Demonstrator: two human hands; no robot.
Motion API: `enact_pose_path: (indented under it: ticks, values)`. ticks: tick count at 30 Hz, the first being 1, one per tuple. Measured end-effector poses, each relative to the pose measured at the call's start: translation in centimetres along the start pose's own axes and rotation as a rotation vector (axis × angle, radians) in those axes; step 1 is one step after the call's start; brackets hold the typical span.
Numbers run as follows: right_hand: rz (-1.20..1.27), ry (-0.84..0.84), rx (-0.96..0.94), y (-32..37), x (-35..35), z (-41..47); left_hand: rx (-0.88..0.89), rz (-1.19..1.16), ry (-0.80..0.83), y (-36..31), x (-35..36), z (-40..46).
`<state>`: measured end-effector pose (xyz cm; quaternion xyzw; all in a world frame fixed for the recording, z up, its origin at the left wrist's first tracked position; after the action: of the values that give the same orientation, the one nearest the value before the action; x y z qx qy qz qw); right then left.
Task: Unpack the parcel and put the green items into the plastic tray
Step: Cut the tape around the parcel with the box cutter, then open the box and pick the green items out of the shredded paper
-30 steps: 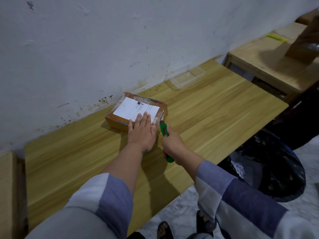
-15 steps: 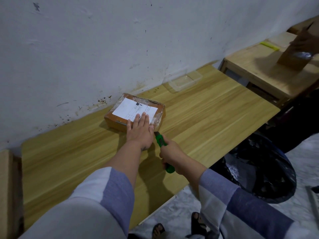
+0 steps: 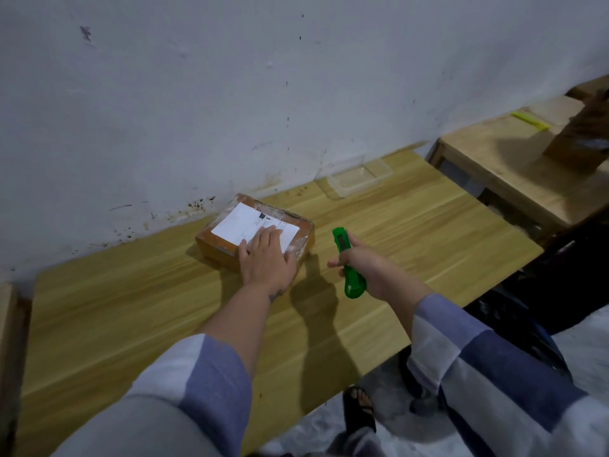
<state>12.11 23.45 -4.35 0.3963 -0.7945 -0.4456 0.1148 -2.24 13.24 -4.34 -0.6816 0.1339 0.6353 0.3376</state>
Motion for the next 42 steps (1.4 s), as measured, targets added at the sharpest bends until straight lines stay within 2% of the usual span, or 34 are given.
enact_pose_path:
  ticks: [4, 9, 12, 22, 25, 29, 34, 38, 42]
  values:
    - [-0.414, -0.164, -0.124, 1.6, -2.3, 4.4, -0.085, 0.075, 0.029, 1.0, 0.4, 2.1]
    - [-0.675, -0.139, -0.278, 4.6, -1.3, 10.0, -0.138, 0.154, 0.104, 1.8, 1.5, 2.2]
    - [-0.718, -0.180, -0.366, 6.7, -0.6, 13.5, -0.129, 0.179, 0.046, 1.8, 1.4, 2.1]
    - [-0.780, -0.097, -0.411, 7.2, 2.5, 20.2, -0.138, 0.199, -0.108, 2.5, 1.5, 2.4]
    - [-0.745, -0.118, -0.557, 9.4, 3.4, 19.3, -0.120, 0.188, -0.129, 2.3, 1.4, 2.2]
    - [-0.571, 0.173, -0.764, 12.6, 9.2, 16.7, -0.113, 0.174, -0.122, 1.9, 1.1, 2.3]
    - [-0.453, 0.562, -0.695, 14.0, 16.5, 14.7, -0.151, 0.146, -0.077, 2.2, 1.3, 2.1]
    - [-0.533, 0.666, -0.635, 13.5, 19.0, 15.4, -0.156, 0.165, -0.053, 2.6, 1.5, 2.2]
    - [-0.522, 0.646, -0.624, 13.6, 18.8, 15.8, -0.126, 0.133, -0.018, 2.8, 1.5, 2.2]
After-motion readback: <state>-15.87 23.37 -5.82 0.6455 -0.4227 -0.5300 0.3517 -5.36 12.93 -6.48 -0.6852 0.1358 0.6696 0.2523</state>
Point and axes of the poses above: each hand's wrist, its own z-axis towards the middle knuckle, its own x-axis out of the palm, y = z × x, the point moved 10 cm from there along z, towards the middle knuckle, and after that the axes turned 5 degrees about -y, right-handed, at the moved point
